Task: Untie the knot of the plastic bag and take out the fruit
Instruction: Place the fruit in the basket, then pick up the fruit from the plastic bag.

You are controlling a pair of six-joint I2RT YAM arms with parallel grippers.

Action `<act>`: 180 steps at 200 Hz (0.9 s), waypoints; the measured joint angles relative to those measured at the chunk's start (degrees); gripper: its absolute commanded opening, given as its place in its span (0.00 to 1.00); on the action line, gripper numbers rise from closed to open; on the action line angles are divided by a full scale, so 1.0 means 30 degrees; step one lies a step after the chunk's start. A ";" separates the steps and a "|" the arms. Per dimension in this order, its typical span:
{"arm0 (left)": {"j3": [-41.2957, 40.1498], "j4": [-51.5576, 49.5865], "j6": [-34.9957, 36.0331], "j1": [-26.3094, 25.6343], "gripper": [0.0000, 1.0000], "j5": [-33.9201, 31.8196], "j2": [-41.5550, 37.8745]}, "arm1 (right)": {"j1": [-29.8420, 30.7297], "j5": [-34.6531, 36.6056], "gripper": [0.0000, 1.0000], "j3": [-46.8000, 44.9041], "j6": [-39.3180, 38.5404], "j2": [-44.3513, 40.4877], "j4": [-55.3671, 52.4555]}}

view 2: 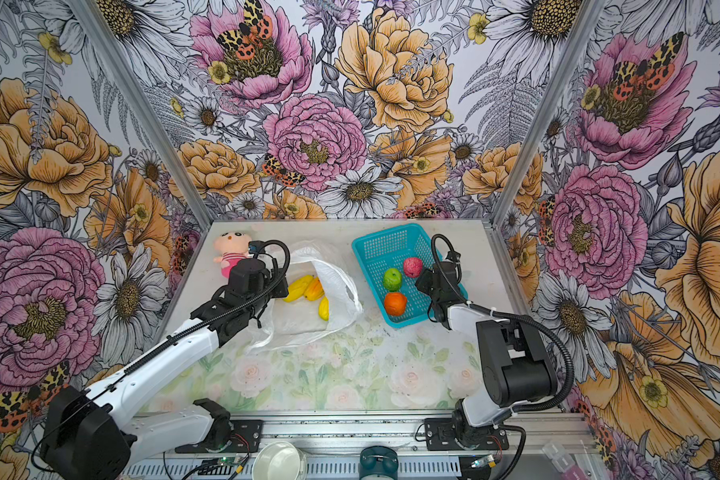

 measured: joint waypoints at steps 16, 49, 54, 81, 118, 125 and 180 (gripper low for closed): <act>0.0000 0.0000 0.0000 0.0000 0.00 0.0000 0.0000 | 0.0007 -0.0109 0.97 -0.0189 0.0044 -0.0131 0.0197; 0.0000 -0.0007 0.0000 0.0000 0.00 0.0000 0.0000 | 0.0255 -0.0095 0.93 -0.1195 -0.0066 -0.1268 0.0758; 0.0000 0.0000 0.0000 0.0000 0.00 0.0000 0.0000 | 0.0342 -0.0087 0.91 -0.1399 -0.0073 -0.1581 0.0823; 0.0000 0.0000 0.0000 0.0000 0.00 0.0000 0.0000 | 0.1464 0.0248 0.88 -0.2251 -0.0670 -0.4255 0.0787; -0.0015 -0.0007 0.0000 0.0000 0.00 0.0000 -0.0036 | 0.4809 0.1617 0.85 -0.2565 -0.2186 -0.9253 0.0495; -0.0015 -0.0007 0.0000 0.0000 0.00 0.0000 -0.0073 | 0.5479 0.1843 0.81 -0.2608 -0.2528 -1.0229 0.0364; -0.0022 0.0022 -0.0015 0.0015 0.00 0.0066 -0.0146 | 1.1154 0.2244 0.71 -0.1894 -0.5960 -1.3988 -0.1122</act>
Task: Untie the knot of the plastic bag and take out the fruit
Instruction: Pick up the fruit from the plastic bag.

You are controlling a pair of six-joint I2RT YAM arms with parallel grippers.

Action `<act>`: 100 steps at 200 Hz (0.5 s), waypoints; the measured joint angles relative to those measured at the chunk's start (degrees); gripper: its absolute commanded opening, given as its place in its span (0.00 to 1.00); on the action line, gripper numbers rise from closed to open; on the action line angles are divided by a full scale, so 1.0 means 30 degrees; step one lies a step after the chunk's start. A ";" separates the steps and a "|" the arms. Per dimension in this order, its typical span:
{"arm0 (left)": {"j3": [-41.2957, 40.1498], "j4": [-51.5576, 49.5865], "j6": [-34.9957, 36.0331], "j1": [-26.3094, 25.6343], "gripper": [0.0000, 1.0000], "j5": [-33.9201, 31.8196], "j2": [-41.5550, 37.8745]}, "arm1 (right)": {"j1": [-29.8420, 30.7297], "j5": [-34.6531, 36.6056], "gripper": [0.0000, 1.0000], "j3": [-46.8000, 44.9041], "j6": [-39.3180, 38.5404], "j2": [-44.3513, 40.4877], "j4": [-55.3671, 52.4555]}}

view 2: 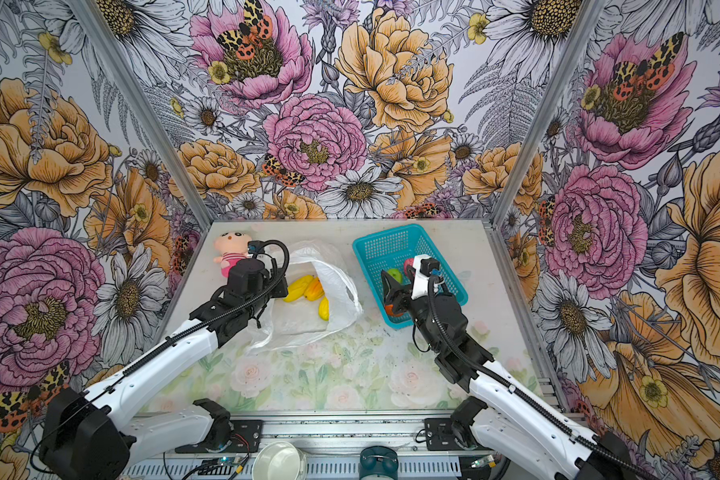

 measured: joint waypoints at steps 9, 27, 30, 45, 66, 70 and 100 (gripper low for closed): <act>0.0000 0.0036 0.0000 0.0007 0.00 0.0000 0.0000 | 0.1202 0.0022 0.68 0.0437 -0.0707 0.0029 -0.0423; -0.0029 0.0117 0.0000 0.0095 0.00 0.0000 0.0000 | 0.3665 0.0058 0.64 0.1639 -0.2302 0.0576 -0.1086; -0.0029 0.0124 0.0000 0.0102 0.00 -0.0007 0.0000 | 0.3993 0.0058 0.63 0.1851 -0.2514 0.0714 -0.1151; -0.0124 0.0189 0.0000 0.0197 0.00 0.0000 0.0000 | 0.6135 0.0240 0.63 0.3169 -0.3869 0.1865 -0.1523; -0.0335 0.0255 0.0000 0.0240 0.00 -0.0007 0.0000 | 0.8648 0.0546 0.61 0.4779 -0.5122 0.3985 -0.1938; -0.0364 0.0255 0.0000 0.0240 0.00 -0.0007 0.0000 | 0.8954 0.0561 0.59 0.4991 -0.5246 0.4371 -0.1967; -0.0576 0.0270 0.0000 0.0248 0.00 -0.0029 -0.0109 | 0.9632 0.0546 0.55 0.5719 -0.5027 0.7548 -0.2324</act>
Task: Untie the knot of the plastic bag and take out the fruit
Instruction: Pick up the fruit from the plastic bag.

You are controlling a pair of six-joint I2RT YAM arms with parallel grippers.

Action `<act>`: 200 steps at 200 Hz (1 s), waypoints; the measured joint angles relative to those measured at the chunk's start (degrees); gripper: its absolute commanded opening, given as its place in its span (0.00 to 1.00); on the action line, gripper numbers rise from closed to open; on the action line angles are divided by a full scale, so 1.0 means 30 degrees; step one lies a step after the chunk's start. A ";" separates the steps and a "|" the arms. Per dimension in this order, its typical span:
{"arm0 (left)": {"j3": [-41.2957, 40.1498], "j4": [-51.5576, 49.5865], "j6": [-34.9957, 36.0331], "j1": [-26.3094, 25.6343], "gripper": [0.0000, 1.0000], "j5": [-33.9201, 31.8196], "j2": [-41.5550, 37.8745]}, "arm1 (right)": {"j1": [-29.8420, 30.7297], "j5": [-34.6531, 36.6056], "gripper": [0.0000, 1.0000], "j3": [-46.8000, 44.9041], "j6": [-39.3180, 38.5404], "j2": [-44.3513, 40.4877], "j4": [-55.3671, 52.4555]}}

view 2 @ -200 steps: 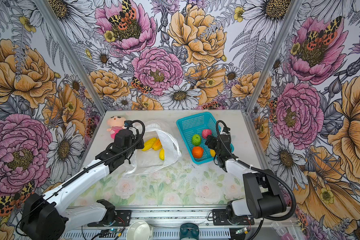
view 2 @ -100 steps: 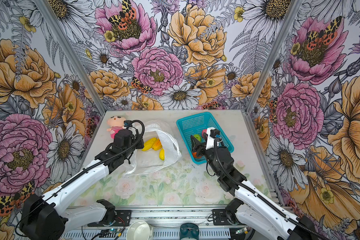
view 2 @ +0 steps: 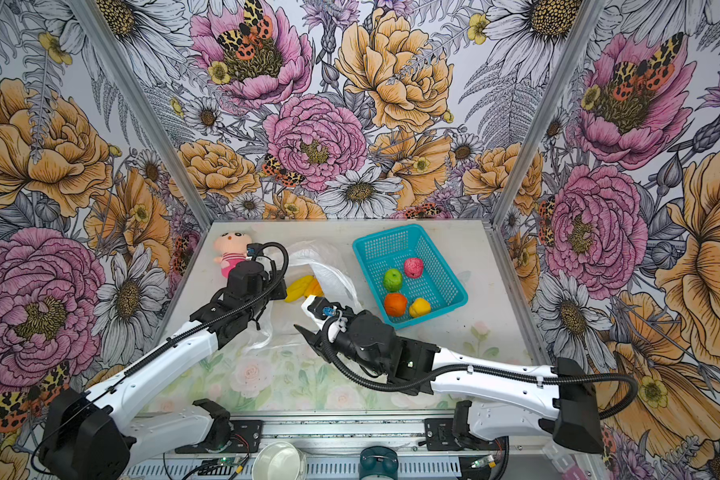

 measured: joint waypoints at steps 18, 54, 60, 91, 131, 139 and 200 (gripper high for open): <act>-0.0044 0.0015 0.0007 0.0007 0.00 -0.0044 -0.0073 | -0.0007 0.0015 0.54 -0.0051 0.0415 0.1501 -0.0175; -0.0058 0.0153 0.0007 0.0029 0.00 -0.0051 -0.0080 | -0.0270 0.0357 0.50 -0.0102 0.1027 0.3818 -0.0073; -0.0058 0.0168 0.0007 0.0044 0.00 -0.0044 -0.0080 | -0.0459 0.0350 0.49 -0.0102 0.1173 0.4306 -0.0007; -0.0058 0.0204 0.0007 0.0036 0.00 -0.0044 -0.0102 | -0.1843 0.0197 0.48 0.0102 0.1916 0.6645 0.0051; -0.0058 0.0299 0.0007 0.0036 0.00 -0.0044 -0.0211 | -0.3147 0.0306 0.46 0.1712 0.2987 0.8896 -0.0342; -0.0058 0.0284 0.0007 0.0044 0.00 -0.0044 -0.0211 | -0.3322 0.0466 0.45 0.2142 0.3096 0.9296 -0.0342; -0.0058 0.0233 0.0007 -0.0015 0.00 -0.0051 -0.0408 | -0.4175 0.0707 0.42 0.5610 0.3519 1.3318 -0.0918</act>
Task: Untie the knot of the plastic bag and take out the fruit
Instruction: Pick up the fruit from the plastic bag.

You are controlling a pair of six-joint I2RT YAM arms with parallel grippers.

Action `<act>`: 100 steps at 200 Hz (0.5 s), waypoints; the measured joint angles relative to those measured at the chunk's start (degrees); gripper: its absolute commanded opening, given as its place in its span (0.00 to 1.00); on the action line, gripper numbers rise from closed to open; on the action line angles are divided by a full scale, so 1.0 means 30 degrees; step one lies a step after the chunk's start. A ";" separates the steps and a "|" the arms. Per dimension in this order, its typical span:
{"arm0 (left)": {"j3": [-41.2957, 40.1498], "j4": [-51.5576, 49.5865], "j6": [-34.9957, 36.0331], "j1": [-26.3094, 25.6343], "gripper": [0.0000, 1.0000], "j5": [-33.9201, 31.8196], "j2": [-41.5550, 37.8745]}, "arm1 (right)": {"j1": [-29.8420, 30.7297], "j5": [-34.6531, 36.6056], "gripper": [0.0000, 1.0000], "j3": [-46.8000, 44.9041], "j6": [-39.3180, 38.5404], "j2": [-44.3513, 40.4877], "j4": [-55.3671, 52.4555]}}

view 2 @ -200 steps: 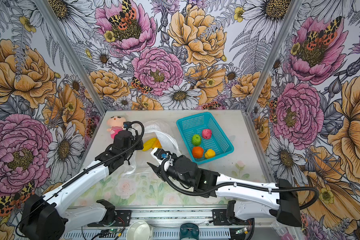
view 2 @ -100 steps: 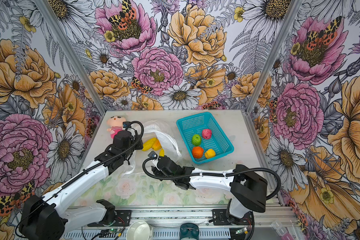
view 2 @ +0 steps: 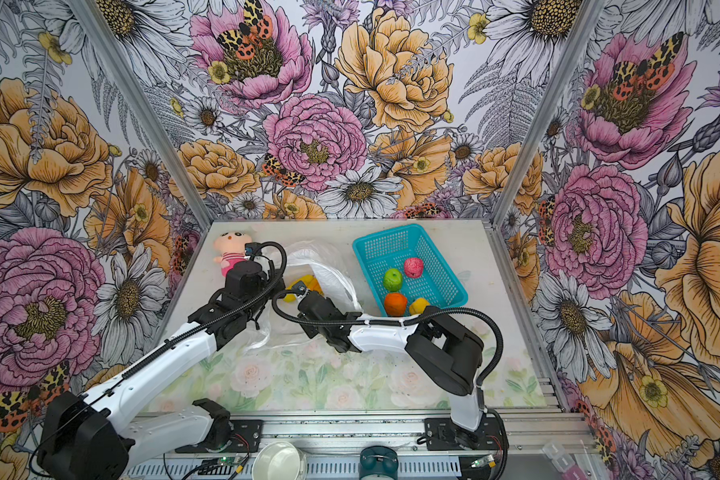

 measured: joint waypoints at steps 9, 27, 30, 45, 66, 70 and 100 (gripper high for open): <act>0.0000 0.0007 0.0007 0.0000 0.00 -0.0007 -0.0211 | -0.0189 0.0007 0.42 0.0248 0.0321 0.0408 -0.0058; 0.0000 0.0051 0.0007 0.0000 0.00 -0.0080 -0.0561 | -0.0692 0.0051 0.41 0.0459 0.1115 0.0896 -0.0131; 0.0000 0.0051 0.0007 0.0000 0.00 -0.0087 -0.0597 | -0.0801 0.0087 0.40 0.0459 0.1333 0.0940 -0.0146; 0.0000 0.0044 0.0007 0.0000 0.00 -0.0102 -0.0619 | -0.1326 0.0561 0.37 0.0459 0.2069 0.1042 -0.0204; 0.0000 0.0036 0.0007 0.0000 0.00 -0.0095 -0.0532 | -0.1865 0.1661 0.37 0.0459 0.2790 0.1056 -0.0240; 0.0000 0.0036 0.0007 0.0000 0.00 -0.0087 -0.0525 | -0.1967 0.1887 0.38 0.0444 0.2965 0.1056 -0.0240; 0.0000 0.0029 0.0007 0.0000 0.00 -0.0080 -0.0517 | -0.2594 0.2805 0.52 -0.0612 0.4022 0.0911 0.0255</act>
